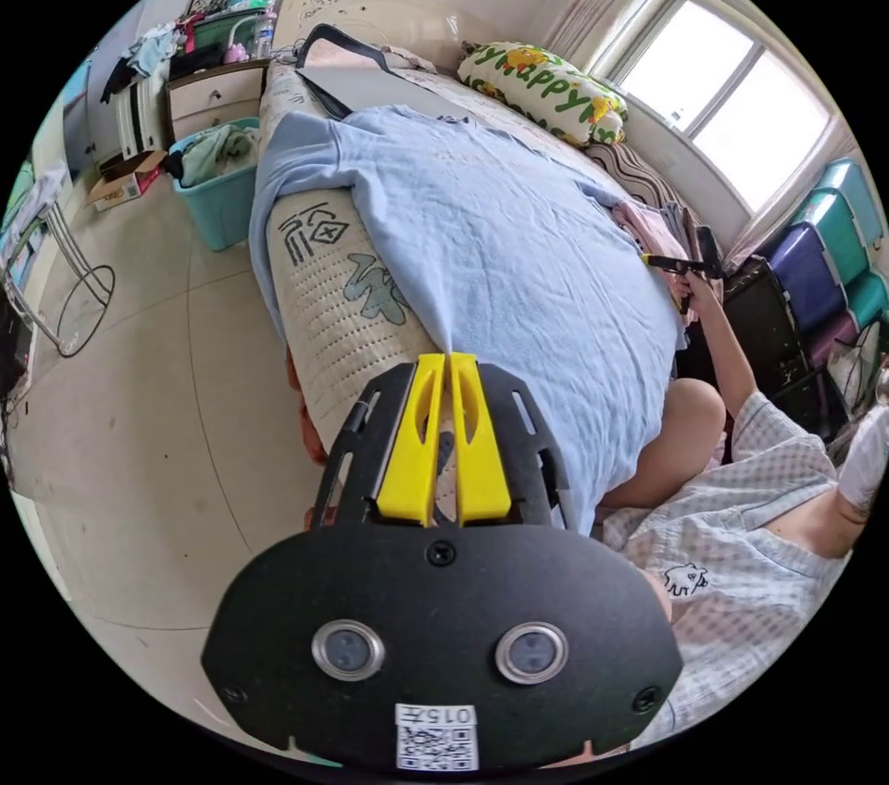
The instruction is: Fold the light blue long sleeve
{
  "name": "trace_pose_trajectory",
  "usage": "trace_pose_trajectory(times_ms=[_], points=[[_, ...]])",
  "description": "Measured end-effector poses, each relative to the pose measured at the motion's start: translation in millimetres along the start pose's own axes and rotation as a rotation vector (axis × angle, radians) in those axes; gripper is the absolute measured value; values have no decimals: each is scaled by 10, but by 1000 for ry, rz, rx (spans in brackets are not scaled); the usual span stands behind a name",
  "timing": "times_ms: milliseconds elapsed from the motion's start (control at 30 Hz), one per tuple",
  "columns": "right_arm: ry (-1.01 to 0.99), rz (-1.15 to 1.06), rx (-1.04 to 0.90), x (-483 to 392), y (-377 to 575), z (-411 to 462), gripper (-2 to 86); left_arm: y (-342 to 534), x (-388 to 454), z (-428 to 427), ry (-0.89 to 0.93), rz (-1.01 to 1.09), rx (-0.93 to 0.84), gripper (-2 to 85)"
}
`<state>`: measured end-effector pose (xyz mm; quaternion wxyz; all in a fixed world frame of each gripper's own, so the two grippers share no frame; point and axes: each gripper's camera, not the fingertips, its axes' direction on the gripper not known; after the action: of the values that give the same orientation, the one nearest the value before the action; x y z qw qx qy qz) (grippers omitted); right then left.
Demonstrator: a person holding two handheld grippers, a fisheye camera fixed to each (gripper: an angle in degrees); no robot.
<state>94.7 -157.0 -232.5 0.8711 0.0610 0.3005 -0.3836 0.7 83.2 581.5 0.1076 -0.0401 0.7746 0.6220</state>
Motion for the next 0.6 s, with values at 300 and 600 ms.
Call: trace_pose_trajectory(times_ms=[300, 600], points=[[332, -170, 409, -1032, 1469, -799, 16, 1012, 1218, -853, -274, 122, 383, 59], [488, -178, 647, -1469, 2606, -431, 21, 1307, 2213, -236, -478, 433, 209, 80]])
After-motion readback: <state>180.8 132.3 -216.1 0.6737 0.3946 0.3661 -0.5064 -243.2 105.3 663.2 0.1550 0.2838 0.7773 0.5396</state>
